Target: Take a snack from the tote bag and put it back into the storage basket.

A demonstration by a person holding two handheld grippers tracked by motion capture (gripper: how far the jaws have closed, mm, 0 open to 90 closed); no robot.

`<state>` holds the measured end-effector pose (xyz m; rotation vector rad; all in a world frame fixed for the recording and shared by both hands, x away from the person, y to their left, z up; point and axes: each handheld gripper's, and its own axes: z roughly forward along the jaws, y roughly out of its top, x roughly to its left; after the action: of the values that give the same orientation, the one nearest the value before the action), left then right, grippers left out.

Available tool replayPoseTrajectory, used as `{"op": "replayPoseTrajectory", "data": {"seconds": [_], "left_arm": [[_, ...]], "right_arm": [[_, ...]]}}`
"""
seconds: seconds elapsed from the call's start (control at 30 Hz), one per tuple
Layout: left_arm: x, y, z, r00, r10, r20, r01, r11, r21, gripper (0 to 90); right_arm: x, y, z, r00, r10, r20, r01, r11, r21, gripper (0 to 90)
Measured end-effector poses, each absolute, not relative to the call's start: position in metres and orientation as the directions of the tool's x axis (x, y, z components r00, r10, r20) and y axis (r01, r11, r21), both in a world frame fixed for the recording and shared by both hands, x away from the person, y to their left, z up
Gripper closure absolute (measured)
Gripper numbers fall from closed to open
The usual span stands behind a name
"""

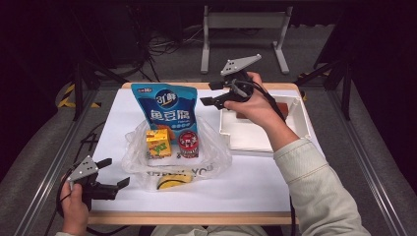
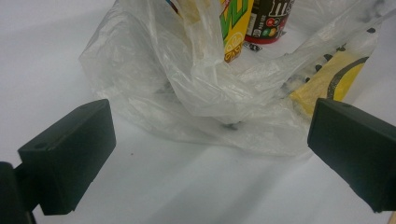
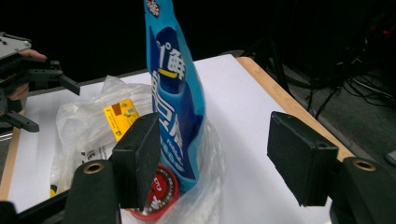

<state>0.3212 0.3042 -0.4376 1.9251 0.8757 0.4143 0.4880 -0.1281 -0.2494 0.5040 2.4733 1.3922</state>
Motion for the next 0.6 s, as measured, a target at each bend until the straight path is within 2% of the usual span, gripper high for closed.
{"op": "replayPoseTrajectory", "data": {"seconds": [0.6], "left_arm": [[0.321, 0.305, -0.438, 0.688, 0.722, -0.071, 0.401, -0.296, 0.867, 1.5]], "right_arm": [[0.507, -0.092, -0.266, -0.938, 0.346, 0.014, 0.179, 0.449, 0.875, 33.2]]}}
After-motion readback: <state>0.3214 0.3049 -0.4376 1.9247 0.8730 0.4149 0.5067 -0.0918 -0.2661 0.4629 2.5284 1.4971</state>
